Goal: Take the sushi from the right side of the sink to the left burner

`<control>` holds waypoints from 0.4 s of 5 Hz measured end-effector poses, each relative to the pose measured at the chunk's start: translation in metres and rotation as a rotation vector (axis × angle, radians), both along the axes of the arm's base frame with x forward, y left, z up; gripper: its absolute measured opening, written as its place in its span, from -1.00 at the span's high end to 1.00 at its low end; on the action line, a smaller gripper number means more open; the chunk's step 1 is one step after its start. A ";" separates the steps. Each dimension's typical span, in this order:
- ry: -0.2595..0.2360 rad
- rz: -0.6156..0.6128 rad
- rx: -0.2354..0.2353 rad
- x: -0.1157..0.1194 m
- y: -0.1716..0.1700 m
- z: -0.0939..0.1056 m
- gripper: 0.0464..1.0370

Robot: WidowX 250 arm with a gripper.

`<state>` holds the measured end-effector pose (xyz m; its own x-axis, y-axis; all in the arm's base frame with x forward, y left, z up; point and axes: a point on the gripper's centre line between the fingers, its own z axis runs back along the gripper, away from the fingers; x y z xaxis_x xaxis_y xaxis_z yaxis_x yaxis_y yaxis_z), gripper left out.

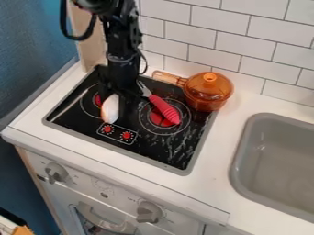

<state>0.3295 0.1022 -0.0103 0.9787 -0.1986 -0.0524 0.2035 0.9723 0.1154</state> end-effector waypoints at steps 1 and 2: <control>-0.011 0.005 -0.016 0.009 0.003 -0.010 -0.19; -0.016 0.029 -0.022 0.014 0.005 -0.011 -0.34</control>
